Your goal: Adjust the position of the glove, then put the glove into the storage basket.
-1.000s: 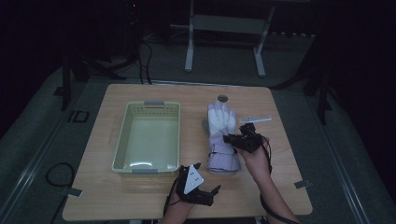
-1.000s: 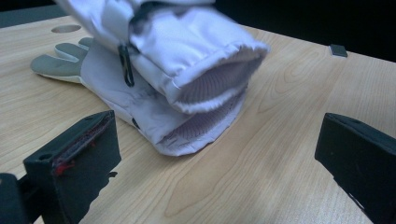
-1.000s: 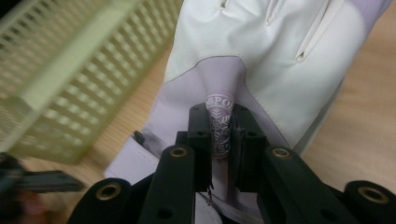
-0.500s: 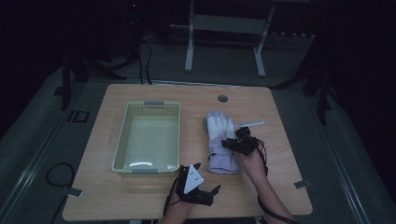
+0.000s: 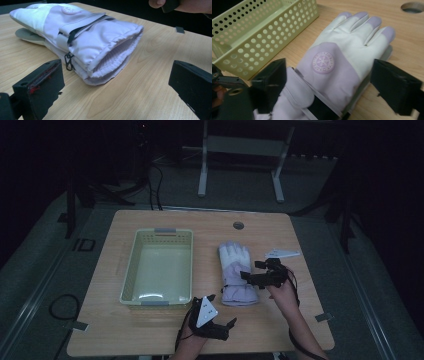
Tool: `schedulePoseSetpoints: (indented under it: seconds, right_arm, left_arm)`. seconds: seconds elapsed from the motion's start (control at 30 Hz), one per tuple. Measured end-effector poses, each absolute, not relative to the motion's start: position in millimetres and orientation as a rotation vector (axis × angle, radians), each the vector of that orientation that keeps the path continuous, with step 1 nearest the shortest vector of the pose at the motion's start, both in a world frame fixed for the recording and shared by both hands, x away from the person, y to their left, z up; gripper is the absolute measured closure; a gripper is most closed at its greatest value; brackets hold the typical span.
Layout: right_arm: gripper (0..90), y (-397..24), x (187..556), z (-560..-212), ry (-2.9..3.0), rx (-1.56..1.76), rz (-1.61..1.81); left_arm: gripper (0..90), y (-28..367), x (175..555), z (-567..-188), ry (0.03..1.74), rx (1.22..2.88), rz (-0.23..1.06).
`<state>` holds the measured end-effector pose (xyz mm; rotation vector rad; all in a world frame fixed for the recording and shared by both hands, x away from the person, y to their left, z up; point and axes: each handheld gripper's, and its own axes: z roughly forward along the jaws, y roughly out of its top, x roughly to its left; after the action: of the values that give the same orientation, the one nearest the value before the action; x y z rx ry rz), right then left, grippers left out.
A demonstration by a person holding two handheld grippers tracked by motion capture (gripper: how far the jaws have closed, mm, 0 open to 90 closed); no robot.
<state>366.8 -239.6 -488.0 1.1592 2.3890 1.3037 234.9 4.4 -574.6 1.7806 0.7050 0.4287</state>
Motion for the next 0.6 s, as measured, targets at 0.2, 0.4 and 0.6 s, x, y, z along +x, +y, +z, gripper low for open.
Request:
schedulePoseSetpoints:
  seconds: [0.2, 0.4, 0.6]
  right_arm:
    - [16.6, -253.0, 362.5, -489.6, 2.36, 0.979, 1.367]
    - [17.0, -264.6, 359.7, -484.2, 2.353, 0.936, 1.328]
    - [13.5, -278.8, 359.6, -472.5, 2.321, 0.948, 1.321]
  left_arm:
    - [0.2, 5.8, 239.0, -575.0, 0.675, 1.775, 0.327]
    - [0.2, 1.6, 241.2, -557.9, 0.716, 1.783, 0.299]
    - [0.3, -2.8, 248.6, -520.1, 0.685, 1.752, 0.33]
